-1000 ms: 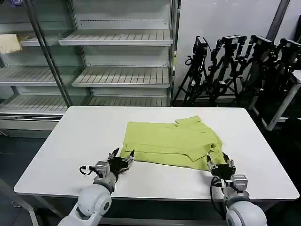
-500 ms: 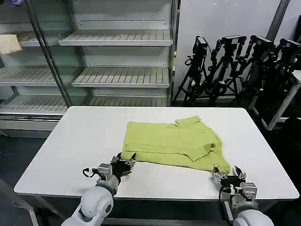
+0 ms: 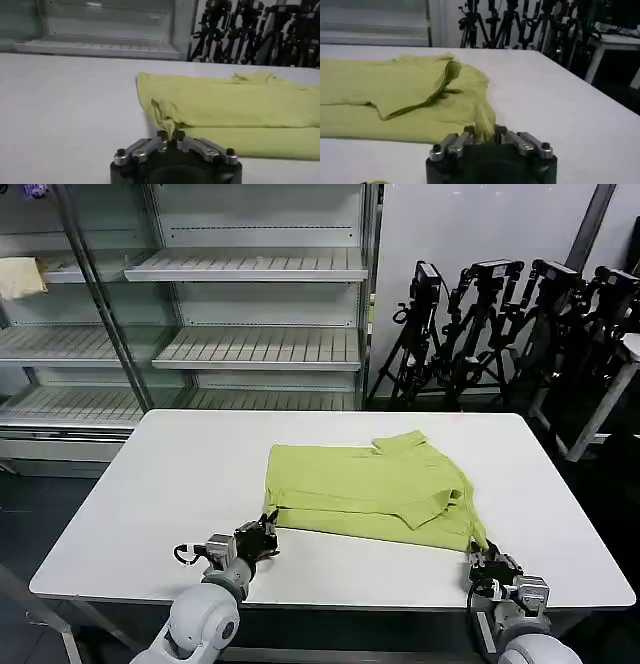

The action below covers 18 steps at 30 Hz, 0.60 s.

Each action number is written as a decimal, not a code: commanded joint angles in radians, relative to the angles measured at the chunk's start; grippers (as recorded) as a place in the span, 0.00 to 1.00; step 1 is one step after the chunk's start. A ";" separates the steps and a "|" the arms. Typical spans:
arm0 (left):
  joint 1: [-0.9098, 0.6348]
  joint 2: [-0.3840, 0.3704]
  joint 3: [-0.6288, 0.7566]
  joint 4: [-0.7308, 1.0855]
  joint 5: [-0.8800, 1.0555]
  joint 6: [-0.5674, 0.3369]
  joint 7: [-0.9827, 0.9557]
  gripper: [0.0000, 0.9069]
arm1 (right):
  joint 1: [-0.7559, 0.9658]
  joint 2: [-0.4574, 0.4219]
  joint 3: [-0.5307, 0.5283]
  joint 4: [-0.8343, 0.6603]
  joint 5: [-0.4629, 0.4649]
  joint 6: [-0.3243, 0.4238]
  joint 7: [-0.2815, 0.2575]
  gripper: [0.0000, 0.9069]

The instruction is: Fold and organize the clothes.

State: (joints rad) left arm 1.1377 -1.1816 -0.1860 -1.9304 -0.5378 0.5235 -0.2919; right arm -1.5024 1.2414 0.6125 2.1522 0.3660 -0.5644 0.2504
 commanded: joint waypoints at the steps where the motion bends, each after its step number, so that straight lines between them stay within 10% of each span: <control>1: 0.131 -0.009 -0.046 -0.152 -0.002 0.015 -0.010 0.02 | -0.097 0.001 0.013 0.085 -0.001 -0.001 0.002 0.00; 18: 0.539 -0.015 -0.142 -0.433 0.096 -0.001 -0.011 0.03 | -0.439 -0.021 0.067 0.301 -0.056 0.041 -0.018 0.00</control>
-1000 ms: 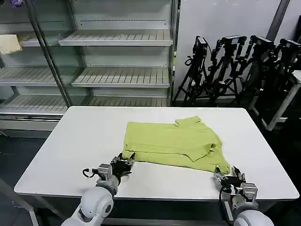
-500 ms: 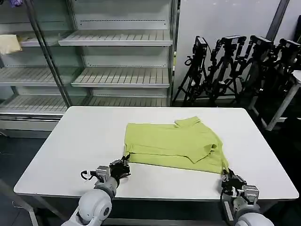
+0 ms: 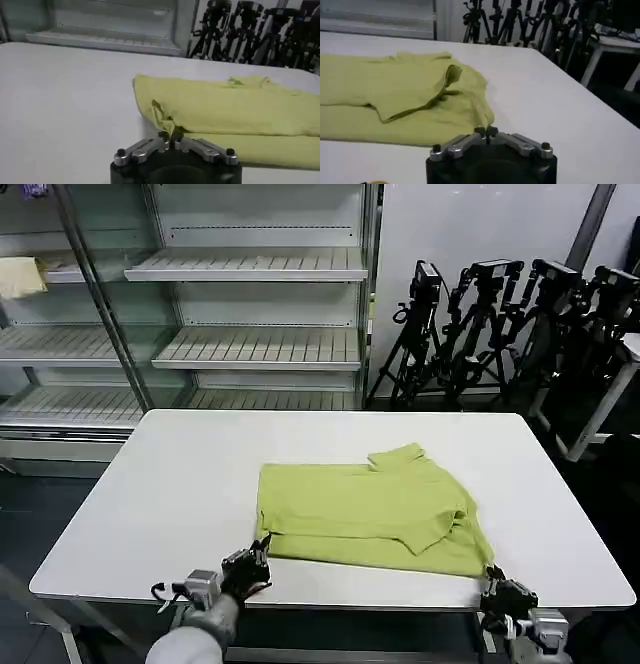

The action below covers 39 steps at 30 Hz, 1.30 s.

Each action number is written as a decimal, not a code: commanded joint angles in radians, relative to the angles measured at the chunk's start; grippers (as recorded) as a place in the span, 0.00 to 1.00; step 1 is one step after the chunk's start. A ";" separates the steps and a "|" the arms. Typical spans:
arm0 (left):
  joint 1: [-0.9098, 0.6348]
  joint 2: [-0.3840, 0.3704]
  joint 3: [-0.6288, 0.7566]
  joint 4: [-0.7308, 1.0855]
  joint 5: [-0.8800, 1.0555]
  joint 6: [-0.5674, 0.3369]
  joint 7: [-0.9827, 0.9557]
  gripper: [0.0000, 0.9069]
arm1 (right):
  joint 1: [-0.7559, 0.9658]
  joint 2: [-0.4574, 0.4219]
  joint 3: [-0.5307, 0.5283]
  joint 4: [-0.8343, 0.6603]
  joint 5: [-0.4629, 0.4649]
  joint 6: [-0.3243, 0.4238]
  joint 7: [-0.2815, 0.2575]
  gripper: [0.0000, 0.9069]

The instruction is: Fold and organize the clothes.

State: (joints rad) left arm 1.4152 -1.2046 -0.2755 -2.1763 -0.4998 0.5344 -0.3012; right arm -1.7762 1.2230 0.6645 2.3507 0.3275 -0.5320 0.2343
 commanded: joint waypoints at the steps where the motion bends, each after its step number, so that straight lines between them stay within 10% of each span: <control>1: 0.276 0.013 -0.060 -0.200 0.061 -0.011 -0.001 0.12 | -0.165 -0.001 0.018 0.112 -0.022 -0.002 0.003 0.00; 2: 0.283 0.016 -0.066 -0.209 0.061 -0.006 -0.002 0.31 | -0.164 -0.001 0.020 0.116 -0.024 -0.015 0.005 0.42; 3: 0.286 0.017 -0.068 -0.215 0.062 -0.004 -0.003 1.00 | -0.164 -0.001 0.023 0.123 -0.026 -0.020 0.005 1.00; 17: 0.209 0.115 -0.269 -0.284 -0.091 0.022 -0.040 1.00 | 0.090 -0.064 0.118 0.151 0.107 -0.020 0.038 1.00; 39: -0.486 0.183 0.175 0.280 -0.153 0.044 -0.139 1.00 | 0.986 -0.125 -0.423 -0.532 0.321 -0.050 0.230 1.00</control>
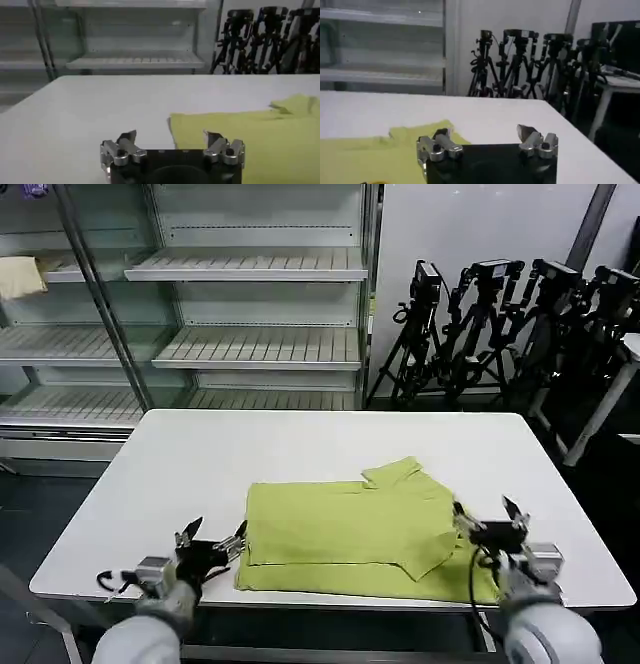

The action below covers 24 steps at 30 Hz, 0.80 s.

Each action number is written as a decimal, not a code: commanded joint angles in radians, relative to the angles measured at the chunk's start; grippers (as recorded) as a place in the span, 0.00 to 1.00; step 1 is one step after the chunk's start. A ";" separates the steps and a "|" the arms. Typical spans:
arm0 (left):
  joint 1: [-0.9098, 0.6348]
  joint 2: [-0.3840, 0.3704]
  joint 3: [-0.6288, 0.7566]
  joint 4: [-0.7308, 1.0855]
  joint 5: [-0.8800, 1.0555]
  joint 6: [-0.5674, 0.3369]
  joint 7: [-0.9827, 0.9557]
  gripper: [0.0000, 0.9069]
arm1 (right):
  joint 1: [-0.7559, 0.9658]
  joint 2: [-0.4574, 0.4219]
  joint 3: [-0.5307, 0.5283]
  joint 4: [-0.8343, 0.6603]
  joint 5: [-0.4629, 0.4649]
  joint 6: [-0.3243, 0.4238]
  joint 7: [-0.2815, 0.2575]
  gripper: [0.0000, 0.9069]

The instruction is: Fold and organize the clothes.

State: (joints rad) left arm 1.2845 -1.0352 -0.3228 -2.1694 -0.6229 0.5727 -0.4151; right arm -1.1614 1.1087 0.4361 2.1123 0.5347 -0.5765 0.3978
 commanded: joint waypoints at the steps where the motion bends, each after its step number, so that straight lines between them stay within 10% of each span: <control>1: -0.383 0.005 0.233 0.297 -0.029 0.006 -0.022 1.00 | 0.389 -0.003 -0.207 -0.327 0.125 -0.006 0.070 1.00; 24: -0.514 -0.060 0.327 0.480 -0.065 0.006 -0.015 1.00 | 0.546 0.133 -0.312 -0.711 0.165 -0.007 0.078 1.00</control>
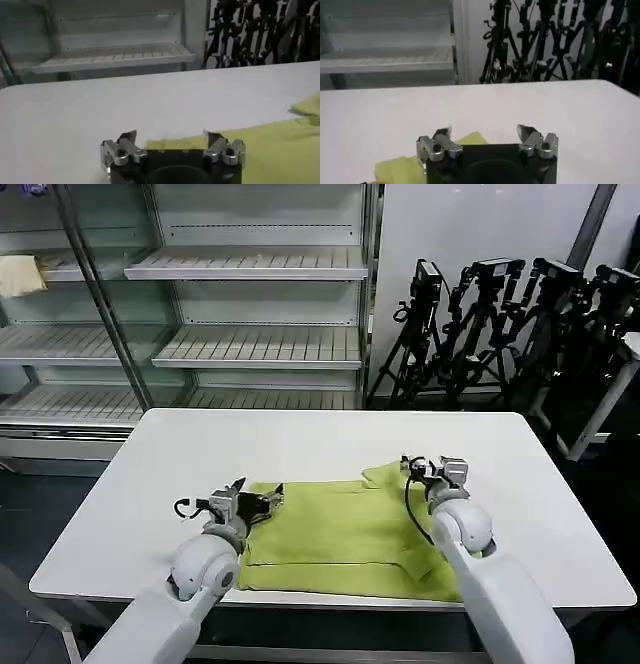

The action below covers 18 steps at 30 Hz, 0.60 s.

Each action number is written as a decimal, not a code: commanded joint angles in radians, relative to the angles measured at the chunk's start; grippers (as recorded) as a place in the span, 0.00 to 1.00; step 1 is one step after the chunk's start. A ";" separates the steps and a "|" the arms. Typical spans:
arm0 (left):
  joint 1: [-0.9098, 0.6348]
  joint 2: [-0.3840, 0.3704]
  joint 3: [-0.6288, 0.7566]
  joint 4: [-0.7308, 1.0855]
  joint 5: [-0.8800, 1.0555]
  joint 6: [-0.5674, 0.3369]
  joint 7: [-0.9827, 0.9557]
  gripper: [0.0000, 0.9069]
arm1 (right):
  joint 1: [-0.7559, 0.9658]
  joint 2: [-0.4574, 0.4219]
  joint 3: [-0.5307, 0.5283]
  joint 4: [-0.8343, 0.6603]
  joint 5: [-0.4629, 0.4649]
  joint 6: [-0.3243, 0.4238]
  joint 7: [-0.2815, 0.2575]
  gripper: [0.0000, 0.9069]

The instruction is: Fold and organize the clothes.

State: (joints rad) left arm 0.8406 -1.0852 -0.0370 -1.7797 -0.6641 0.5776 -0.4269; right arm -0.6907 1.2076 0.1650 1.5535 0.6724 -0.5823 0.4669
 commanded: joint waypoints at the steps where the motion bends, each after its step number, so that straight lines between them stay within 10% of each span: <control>1: -0.068 -0.009 0.041 0.090 -0.029 0.002 -0.003 1.00 | 0.076 0.035 -0.041 -0.154 0.029 -0.001 0.007 1.00; 3: -0.060 -0.007 0.040 0.089 -0.041 0.001 -0.002 1.00 | 0.077 0.037 -0.042 -0.157 0.040 -0.001 0.002 1.00; 6: -0.051 -0.002 0.039 0.085 -0.047 0.000 -0.001 0.38 | 0.076 0.035 -0.053 -0.168 0.047 -0.001 -0.011 0.00; 10: -0.043 0.000 0.035 0.080 -0.057 0.000 0.000 0.09 | 0.070 0.034 -0.056 -0.170 0.063 -0.001 -0.022 0.00; 18: -0.023 0.006 0.015 0.061 -0.094 -0.001 0.015 0.08 | 0.053 0.028 -0.057 -0.144 0.083 0.000 -0.044 0.00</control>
State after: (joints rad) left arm 0.8175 -1.0801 -0.0195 -1.7260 -0.7272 0.5751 -0.4188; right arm -0.6443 1.2270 0.1224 1.4356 0.7318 -0.5779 0.4352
